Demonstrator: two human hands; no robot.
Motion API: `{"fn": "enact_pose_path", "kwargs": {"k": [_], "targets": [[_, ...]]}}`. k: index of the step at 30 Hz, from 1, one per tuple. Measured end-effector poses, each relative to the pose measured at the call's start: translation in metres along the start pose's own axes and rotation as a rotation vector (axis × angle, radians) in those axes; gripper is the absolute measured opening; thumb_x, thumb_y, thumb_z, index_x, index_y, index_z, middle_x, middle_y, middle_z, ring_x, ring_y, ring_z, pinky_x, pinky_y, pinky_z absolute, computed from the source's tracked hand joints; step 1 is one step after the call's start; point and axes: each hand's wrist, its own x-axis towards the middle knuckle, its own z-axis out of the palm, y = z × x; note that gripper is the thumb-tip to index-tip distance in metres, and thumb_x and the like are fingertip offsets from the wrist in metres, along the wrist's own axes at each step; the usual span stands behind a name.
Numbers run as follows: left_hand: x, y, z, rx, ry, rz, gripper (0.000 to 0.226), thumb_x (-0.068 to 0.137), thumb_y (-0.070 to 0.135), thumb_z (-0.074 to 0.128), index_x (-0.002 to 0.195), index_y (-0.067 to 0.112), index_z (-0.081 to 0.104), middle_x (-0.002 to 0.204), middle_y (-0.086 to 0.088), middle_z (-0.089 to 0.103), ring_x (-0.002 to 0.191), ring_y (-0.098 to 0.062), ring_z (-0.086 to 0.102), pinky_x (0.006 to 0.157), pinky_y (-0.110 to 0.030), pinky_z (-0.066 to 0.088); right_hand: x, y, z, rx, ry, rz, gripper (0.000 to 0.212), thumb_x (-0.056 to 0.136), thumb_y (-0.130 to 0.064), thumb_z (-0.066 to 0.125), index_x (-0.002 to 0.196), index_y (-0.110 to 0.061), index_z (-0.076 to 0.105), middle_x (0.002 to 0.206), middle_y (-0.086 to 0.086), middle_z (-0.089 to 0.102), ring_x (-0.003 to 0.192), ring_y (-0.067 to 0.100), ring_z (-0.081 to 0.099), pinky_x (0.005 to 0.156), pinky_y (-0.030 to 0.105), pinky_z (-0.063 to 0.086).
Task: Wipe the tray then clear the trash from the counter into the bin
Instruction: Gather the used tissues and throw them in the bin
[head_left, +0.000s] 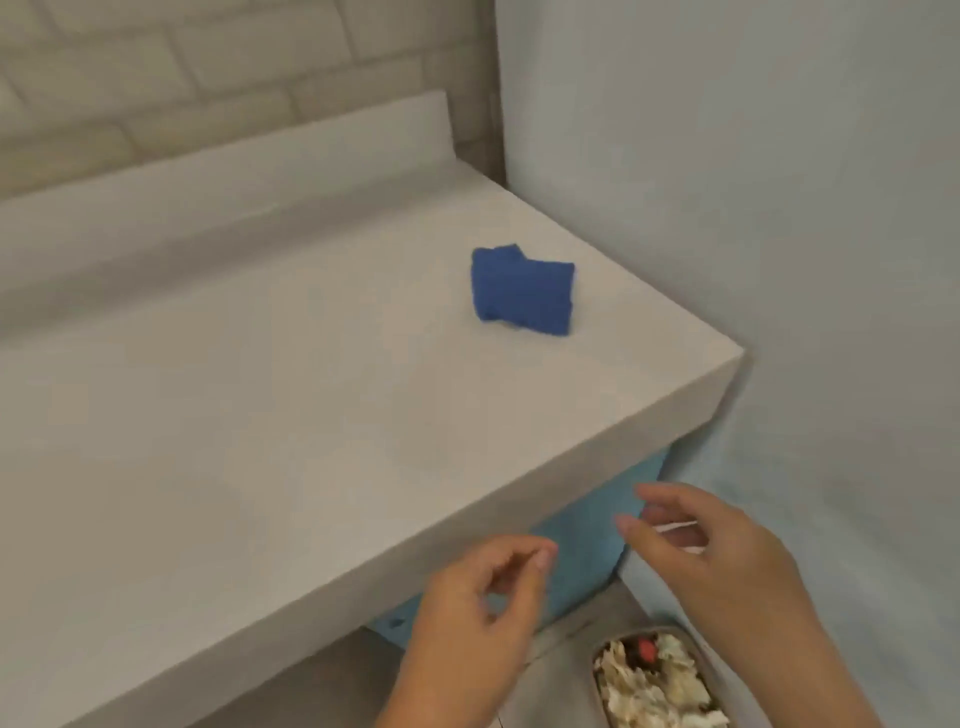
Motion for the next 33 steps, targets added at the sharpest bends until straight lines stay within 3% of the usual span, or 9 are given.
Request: {"fn": "enact_pose_path", "kwargs": {"k": [2,4,7,12,17,23,26,28,33], "targets": [[-0.003,0.028,-0.055,-0.020,0.128,-0.032,0.008,0.083,0.032,0.064,0.083,0.032,0.072,0.080,0.015,0.072,0.079,-0.003,0.067,0.073,-0.011,0.049,-0.005,-0.057,0.013,0.028,-0.033,-0.127,0.025,0.077,-0.036,0.072,0.100,-0.037,0.064,0.093,-0.014,0.065,0.080,0.000,0.059,0.068,0.013,0.041],[-0.008,0.044,-0.112,-0.002,0.252,-0.074,0.017,0.089,0.019,0.063,0.080,0.030,0.073,0.080,0.015,0.072,0.079,-0.002,0.066,0.071,-0.013,0.049,-0.013,-0.108,0.038,-0.007,-0.107,-0.238,0.036,0.079,-0.040,0.070,0.113,-0.038,0.058,0.101,-0.016,0.060,0.083,0.000,0.058,0.069,0.015,0.042],[-0.021,0.054,-0.202,0.052,0.418,-0.117,0.020,0.089,0.016,0.062,0.081,0.032,0.071,0.079,0.017,0.072,0.076,-0.002,0.066,0.067,-0.013,0.049,-0.028,-0.182,0.083,-0.104,-0.225,-0.389,0.055,0.082,-0.049,0.063,0.132,-0.042,0.042,0.115,-0.017,0.050,0.088,-0.001,0.055,0.072,0.017,0.041],[-0.058,0.036,-0.356,0.093,0.625,-0.210,0.021,0.088,0.015,0.062,0.077,0.032,0.070,0.076,0.016,0.071,0.070,-0.002,0.064,0.065,-0.016,0.048,-0.066,-0.286,0.173,-0.261,-0.431,-0.537,0.068,0.082,-0.055,0.059,0.141,-0.041,0.028,0.124,-0.015,0.045,0.099,0.006,0.056,0.085,0.021,0.045],[-0.088,-0.011,-0.498,0.115,0.688,-0.320,0.016,0.088,0.015,0.063,0.079,0.025,0.071,0.075,0.005,0.072,0.070,-0.007,0.066,0.062,-0.020,0.047,-0.093,-0.370,0.285,-0.339,-0.561,-0.599,0.074,0.080,-0.055,0.062,0.143,-0.038,0.027,0.130,-0.010,0.046,0.107,0.010,0.055,0.090,0.024,0.043],[-0.101,-0.082,-0.654,0.244,0.702,-0.414,0.005,0.083,0.027,0.068,0.088,0.027,0.067,0.097,0.005,0.067,0.087,-0.013,0.063,0.073,-0.025,0.048,-0.119,-0.458,0.420,-0.369,-0.679,-0.595,0.082,0.077,-0.051,0.069,0.145,-0.037,0.025,0.134,-0.005,0.044,0.116,0.012,0.051,0.093,0.025,0.042],[-0.087,-0.112,-0.703,0.396,0.702,-0.508,0.053,0.077,0.041,0.072,0.123,0.023,0.054,0.122,-0.003,0.050,0.106,-0.020,0.054,0.082,-0.028,0.044,-0.121,-0.491,0.471,-0.405,-0.712,-0.606,0.089,0.076,-0.047,0.072,0.147,-0.034,0.021,0.140,-0.001,0.038,0.123,0.015,0.046,0.097,0.027,0.041],[-0.069,-0.125,-0.723,0.497,0.695,-0.547,0.077,0.072,0.047,0.074,0.136,0.021,0.041,0.131,-0.008,0.038,0.117,-0.026,0.048,0.091,-0.035,0.045,-0.117,-0.512,0.499,-0.463,-0.711,-0.635,0.095,0.074,-0.048,0.074,0.148,-0.034,0.016,0.144,0.000,0.034,0.127,0.017,0.042,0.099,0.028,0.040],[-0.021,-0.160,-0.744,0.812,0.568,-0.634,0.097,0.065,0.064,0.069,0.142,0.030,0.023,0.147,-0.005,0.021,0.135,-0.027,0.024,0.106,-0.051,0.030,-0.093,-0.558,0.562,-0.592,-0.684,-0.769,0.116,0.062,-0.053,0.080,0.150,-0.032,0.006,0.148,0.003,0.024,0.135,0.022,0.029,0.106,0.035,0.035]]}}
